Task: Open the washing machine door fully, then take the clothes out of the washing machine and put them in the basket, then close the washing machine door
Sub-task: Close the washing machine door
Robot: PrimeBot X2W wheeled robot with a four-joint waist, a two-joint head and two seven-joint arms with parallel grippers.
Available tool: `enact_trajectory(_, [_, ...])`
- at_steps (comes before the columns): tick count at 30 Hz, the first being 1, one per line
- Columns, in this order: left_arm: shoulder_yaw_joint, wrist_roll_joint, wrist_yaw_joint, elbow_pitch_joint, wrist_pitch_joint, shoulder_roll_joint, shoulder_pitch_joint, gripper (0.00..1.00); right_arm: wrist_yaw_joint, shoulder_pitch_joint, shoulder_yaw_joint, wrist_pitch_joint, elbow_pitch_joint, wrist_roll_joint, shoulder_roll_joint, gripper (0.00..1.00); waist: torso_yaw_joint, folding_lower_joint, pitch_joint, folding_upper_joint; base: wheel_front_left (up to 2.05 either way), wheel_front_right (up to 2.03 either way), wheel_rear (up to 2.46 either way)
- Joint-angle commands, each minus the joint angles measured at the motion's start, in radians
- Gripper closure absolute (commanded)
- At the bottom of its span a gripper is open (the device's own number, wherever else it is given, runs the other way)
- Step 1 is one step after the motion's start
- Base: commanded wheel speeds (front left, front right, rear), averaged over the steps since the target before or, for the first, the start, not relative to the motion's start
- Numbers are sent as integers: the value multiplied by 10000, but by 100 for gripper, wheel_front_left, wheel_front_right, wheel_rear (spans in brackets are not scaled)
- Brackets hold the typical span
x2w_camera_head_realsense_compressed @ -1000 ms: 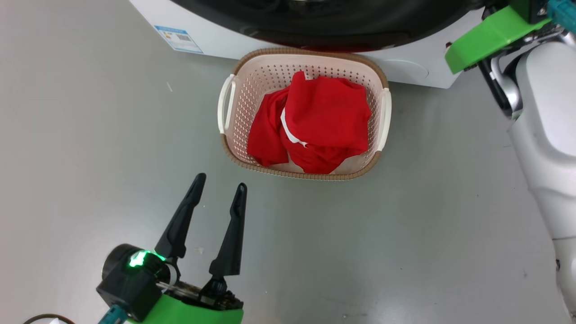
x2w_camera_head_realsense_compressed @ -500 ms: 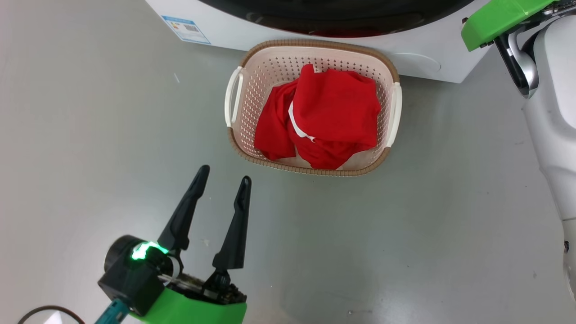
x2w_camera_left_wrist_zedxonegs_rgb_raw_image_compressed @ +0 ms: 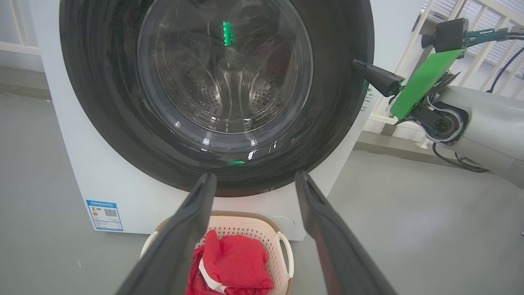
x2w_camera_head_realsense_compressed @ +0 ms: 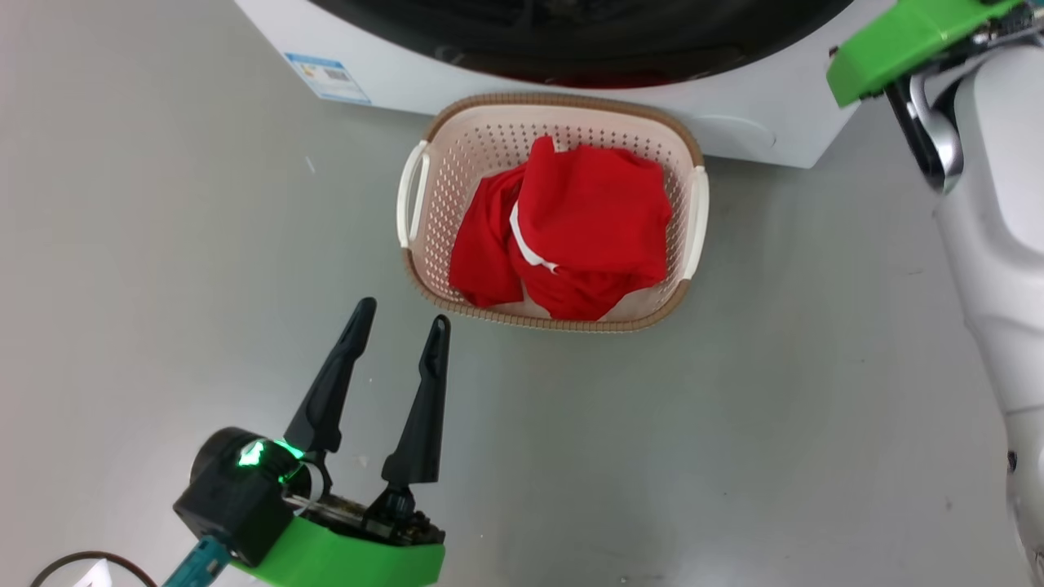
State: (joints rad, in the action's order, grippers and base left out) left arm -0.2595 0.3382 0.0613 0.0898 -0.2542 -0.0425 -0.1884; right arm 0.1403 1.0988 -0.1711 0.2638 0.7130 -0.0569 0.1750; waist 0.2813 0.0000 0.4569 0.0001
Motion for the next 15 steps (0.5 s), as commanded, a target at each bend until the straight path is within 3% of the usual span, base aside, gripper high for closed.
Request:
enact_trajectory(1, [312, 92, -81, 163, -76, -78, -17, 0, -96, -425, 70, -20, -242, -185, -162, 100, -131, 0, -243, -1, 0, 0, 0])
enact_trajectory(7, [329, 306, -79, -36, -76, -78, 23, 0, -96, -1446, -172, -20, -541, -357, -312, 100, -373, 0, -718, -1, 0, 0, 0])
enact_trajectory(9, [335, 384, -63, -65, -76, -78, 49, 0, -96, -1849, -267, -20, -750, -383, -385, 79, -472, 0, -881, -1, 0, 0, 0])
enact_trajectory(11, [320, 365, -27, -99, -76, -78, 80, 0, -96, -2278, -285, -20, -959, -419, -442, 76, -575, 0, -1050, -1, 0, 0, 0])
enact_trajectory(15, [371, 286, -51, -114, -76, -78, 184, 0, -96, -3208, -247, -20, -1473, -482, -562, 50, -840, 0, -1375, -1, 0, 0, 0])
